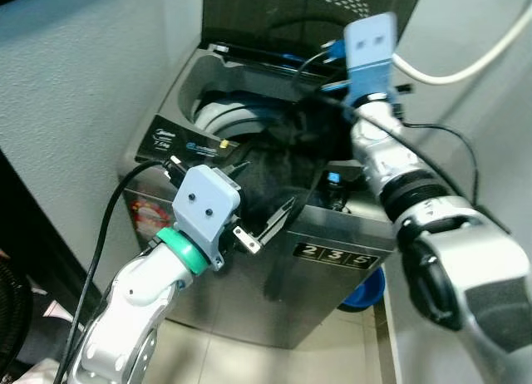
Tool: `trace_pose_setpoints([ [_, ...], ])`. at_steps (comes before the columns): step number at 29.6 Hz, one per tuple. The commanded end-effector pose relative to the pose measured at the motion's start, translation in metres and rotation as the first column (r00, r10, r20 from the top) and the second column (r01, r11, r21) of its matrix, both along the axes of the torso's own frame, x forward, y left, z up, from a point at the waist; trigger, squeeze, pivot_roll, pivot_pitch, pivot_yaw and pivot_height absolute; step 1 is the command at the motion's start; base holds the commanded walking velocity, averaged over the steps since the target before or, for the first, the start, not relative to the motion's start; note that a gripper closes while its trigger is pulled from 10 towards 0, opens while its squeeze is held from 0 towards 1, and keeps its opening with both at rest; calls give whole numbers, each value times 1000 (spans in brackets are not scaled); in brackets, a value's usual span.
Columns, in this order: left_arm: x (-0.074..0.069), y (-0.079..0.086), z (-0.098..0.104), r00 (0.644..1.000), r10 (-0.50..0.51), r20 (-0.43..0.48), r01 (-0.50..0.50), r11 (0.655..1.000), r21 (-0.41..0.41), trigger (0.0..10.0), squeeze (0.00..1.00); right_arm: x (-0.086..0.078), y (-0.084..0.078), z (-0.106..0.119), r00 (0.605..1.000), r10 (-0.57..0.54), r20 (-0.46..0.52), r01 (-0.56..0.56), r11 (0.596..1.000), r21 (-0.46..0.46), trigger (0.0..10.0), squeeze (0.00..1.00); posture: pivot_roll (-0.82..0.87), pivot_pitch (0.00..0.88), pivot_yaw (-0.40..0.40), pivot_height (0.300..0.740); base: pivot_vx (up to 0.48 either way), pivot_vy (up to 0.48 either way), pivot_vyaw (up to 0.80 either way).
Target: Clothes washing
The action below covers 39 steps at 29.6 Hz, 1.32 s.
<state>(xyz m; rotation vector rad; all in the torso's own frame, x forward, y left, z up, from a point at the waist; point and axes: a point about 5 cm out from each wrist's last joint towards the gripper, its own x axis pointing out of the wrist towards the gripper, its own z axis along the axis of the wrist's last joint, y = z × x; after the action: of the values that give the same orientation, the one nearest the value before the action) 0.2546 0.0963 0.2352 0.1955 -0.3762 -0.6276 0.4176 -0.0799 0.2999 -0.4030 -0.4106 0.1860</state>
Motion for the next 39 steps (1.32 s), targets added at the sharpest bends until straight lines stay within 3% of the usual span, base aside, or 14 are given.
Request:
trace_pose_setpoints([
  [1,2,-3,-3,999,-24,-24,25,1000,9,10000,0,-6,17,-4,992,124,16,-122,988,-100,10000,8,105,26,-44,740,0,0,0],
  [2,2,-4,-3,999,-28,-24,28,1000,10,10000,0,-9,25,-10,984,176,11,-172,972,-162,10000,8,105,26,-44,740,0,0,0],
  [3,3,-4,-2,999,-30,-22,31,999,10,10000,0,-10,30,-15,979,206,-3,-201,954,-221,10000,1000,105,26,-44,740,0,0,0],
  [13,3,-3,-2,999,-23,-23,23,1000,7,10000,0,-9,25,-23,972,224,-69,-234,922,-309,10000,1000,111,26,-50,740,0,0,0],
  [14,2,-2,-2,1000,-19,-23,19,1000,6,10000,0,-8,19,-25,967,238,-96,-256,907,-335,10000,859,115,27,-53,740,0,0,0],
  [16,2,-2,-2,1000,-19,-23,19,1000,6,10000,0,-8,19,-25,967,238,-96,-256,907,-335,10000,859,115,27,-53,740,0,0,0],
  [17,2,-2,-2,1000,-17,-24,18,1000,6,10000,0,-8,12,-25,961,252,-115,-276,895,-351,10000,0,115,27,-53,740,0,0,0],
  [19,2,-1,-2,1000,-18,-23,18,1000,6,10000,0,-8,-6,-25,940,295,-170,-336,883,-327,10000,0,111,30,-50,740,0,0,0],
  [24,1,-1,-2,999,-22,-25,22,1000,7,10000,0,-10,-20,-31,897,370,-241,-428,863,-268,10000,0,111,31,-50,740,0,0,0],
  [27,0,-1,-2,999,-33,-28,33,999,11,10000,0,-22,-32,-60,778,507,-371,-593,788,-167,10000,0,110,32,-46,740,0,0,0],
  [28,0,-1,-2,999,-33,-28,33,999,11,10000,0,-22,-32,-60,778,507,-371,-593,788,-167,10000,0,110,32,-46,740,0,0,0],
  [30,0,-1,-2,999,-38,-30,38,999,12,10000,0,-30,-31,-79,704,558,-439,-666,734,-134,10000,0,109,32,-44,740,0,0,0],
  [34,0,-2,-3,999,-45,-32,45,999,14,10000,0,-37,-26,-93,635,591,-497,-722,684,-110,10000,0,107,31,-43,740,0,0,0],
  [39,0,-2,-3,998,-49,-32,49,999,15,10000,0,-39,-18,-101,610,598,-520,-740,665,-104,10000,0,108,30,-44,740,0,0,0],
])
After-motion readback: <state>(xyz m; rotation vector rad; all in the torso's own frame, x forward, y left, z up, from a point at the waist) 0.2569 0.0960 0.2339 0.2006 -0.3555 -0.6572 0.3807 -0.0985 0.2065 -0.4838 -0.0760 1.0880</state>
